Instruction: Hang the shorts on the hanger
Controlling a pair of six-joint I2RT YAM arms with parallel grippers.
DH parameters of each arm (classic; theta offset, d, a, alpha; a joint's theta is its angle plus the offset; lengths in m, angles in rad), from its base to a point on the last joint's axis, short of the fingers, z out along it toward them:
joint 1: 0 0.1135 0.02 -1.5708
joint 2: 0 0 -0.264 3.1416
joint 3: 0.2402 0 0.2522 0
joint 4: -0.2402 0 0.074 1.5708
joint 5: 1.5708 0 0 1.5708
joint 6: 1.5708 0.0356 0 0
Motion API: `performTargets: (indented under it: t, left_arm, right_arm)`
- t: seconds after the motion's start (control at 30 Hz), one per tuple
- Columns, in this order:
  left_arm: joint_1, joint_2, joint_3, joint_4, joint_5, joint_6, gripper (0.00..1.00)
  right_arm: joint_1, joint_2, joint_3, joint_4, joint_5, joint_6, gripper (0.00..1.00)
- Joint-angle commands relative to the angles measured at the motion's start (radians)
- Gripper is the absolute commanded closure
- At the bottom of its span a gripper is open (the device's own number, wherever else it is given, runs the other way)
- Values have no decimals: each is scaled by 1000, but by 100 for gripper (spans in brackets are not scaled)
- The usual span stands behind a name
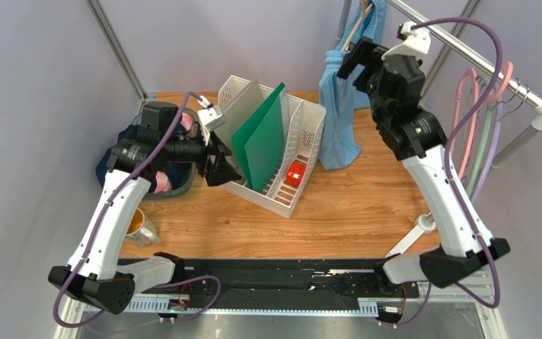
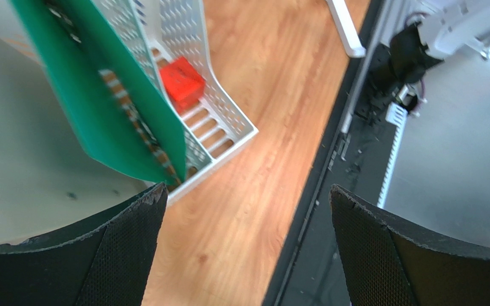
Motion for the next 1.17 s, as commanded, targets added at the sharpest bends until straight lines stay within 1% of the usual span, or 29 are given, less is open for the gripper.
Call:
performTargets:
  t: [0.0,0.03,0.1,0.13,0.17,0.2,0.23,0.27,0.3,0.33,0.4,0.43,0.5,0.53,0.6,0.7,0.9,1.13]
  left_arm:
    - [48,59,186,-59,-34,-27,0]
    - [60,76,259,-111,-42,-23,1]
    - [86,125,332,-162,-76,-17,1]
    - [92,141,393,-207,-112,-13,1]
    - [100,153,415,-224,-128,-13,1]
    - [109,153,430,-238,-143,-6,1]
    - [112,149,436,-256,-174,-1,1]
    - [114,126,429,-261,-189,6,1]
    - [114,109,397,-261,-204,22,0]
    - [114,87,374,-256,-239,29,1]
    - [114,11,294,-236,-276,33,1]
    - [114,-38,268,-236,-304,37,1]
    - [114,-92,185,-229,-327,42,1]
    - [114,-144,158,-227,-339,48,1]
    - [114,-190,80,-224,-356,54,0]
    - [114,-253,6,-224,-413,51,0]
    - [114,-319,-71,-189,-480,14,1]
    - [114,-318,-74,-184,-517,2,0]
  right_arm:
    - [23,-176,-134,2,-327,-56,0]
    - [24,-200,-152,-6,-367,-76,0]
    - [23,-270,-200,-44,-474,-108,0]
    - [24,-296,-215,-59,-513,-126,0]
    - [24,-318,-239,-76,-536,-175,0]
    - [24,-341,-258,-94,-591,-195,0]
    - [26,-400,-278,-123,-654,-214,0]
    - [24,-428,-324,-136,-695,-270,0]
    - [24,-460,-348,-160,-762,-290,0]
    - [24,-518,-373,-171,-784,-304,0]
    - [24,-572,-433,-212,-846,-346,0]
    - [23,-617,-450,-226,-857,-352,0]
    - [24,-657,-489,-263,-889,-388,0]
    - [24,-677,-503,-271,-896,-395,0]
    - [24,-729,-548,-291,-936,-410,0]
    - [23,-773,-601,-303,-979,-424,0]
    - [23,-752,-666,-286,-1005,-444,0]
    - [33,-662,-678,-225,-1015,-453,0]
